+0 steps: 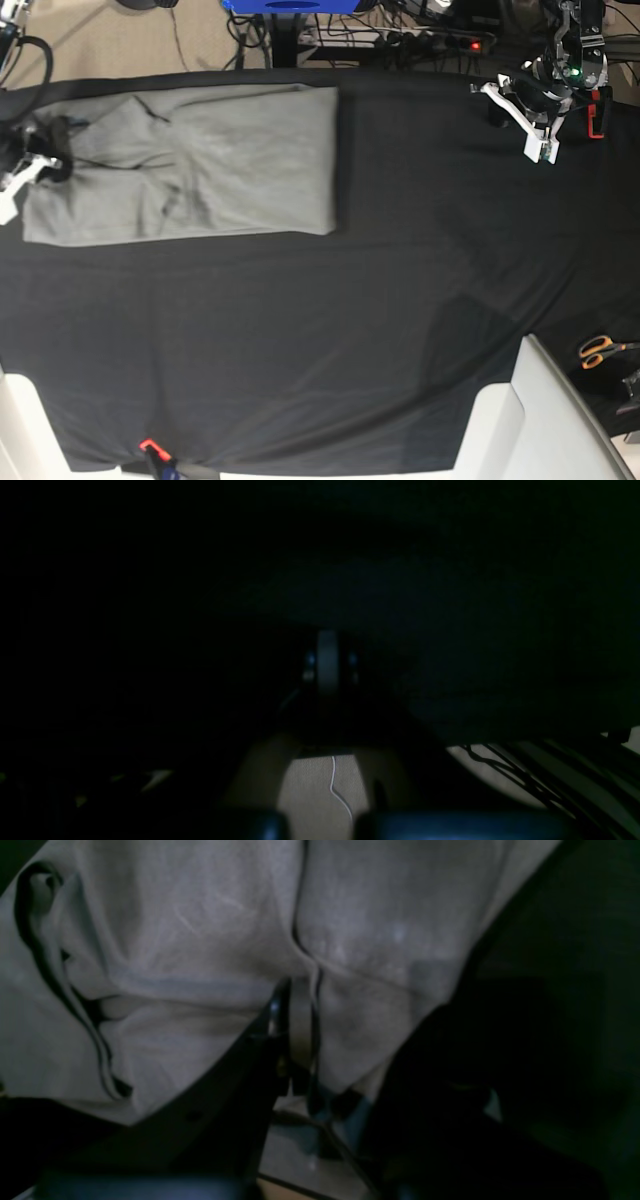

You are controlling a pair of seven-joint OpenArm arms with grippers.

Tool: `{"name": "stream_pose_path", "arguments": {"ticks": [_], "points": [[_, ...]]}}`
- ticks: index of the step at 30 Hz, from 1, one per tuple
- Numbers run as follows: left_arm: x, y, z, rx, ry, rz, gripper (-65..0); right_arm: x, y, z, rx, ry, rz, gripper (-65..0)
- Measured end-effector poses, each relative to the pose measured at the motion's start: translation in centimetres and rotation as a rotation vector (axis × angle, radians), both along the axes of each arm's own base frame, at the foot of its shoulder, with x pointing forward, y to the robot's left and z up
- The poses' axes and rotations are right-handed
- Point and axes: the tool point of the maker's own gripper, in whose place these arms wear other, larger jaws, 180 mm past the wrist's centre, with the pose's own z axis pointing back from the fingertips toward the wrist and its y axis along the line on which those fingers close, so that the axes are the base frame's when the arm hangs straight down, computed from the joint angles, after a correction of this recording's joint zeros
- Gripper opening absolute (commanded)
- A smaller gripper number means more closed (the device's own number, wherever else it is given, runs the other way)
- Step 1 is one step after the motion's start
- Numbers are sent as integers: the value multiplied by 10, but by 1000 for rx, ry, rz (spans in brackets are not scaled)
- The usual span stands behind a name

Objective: Fold the T-shirt properly
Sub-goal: 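Fold the grey shirt end over the stack with the right gripper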

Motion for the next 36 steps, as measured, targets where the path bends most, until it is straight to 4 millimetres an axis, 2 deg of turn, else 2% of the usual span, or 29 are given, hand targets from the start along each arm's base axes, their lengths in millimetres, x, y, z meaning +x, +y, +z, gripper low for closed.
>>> {"name": "stream_pose_path", "arguments": {"ticks": [6,10,12,18,22,29,32,36], "points": [[0,0,0,0,-1,-1,-650,5,-23,13,-65,-20,2,-644],[0,-1,0,-2,-1,-1,-650,12,-21,38,-148,-113,62,-644],[-1,-1,0,-1,0,-1,-650,13,-20,47,-218,-117,4,-644],[-1,-1,0,-1,0,-2,-650,17,34,61,-406,-131,77,-644],[-1,-1,0,-2,0,-1,-650,6,71,53,-488,-113,166,-644],[0,-1,0,-2,-1,-1,-650,5,124,52,-628,-118,267,-644],[-1,-1,0,-1,0,-1,-650,7,144,53,-652,-128,301,-645],[0,-1,0,-1,-1,-1,-650,7,162,52,-693,-123,351,-645]]}}
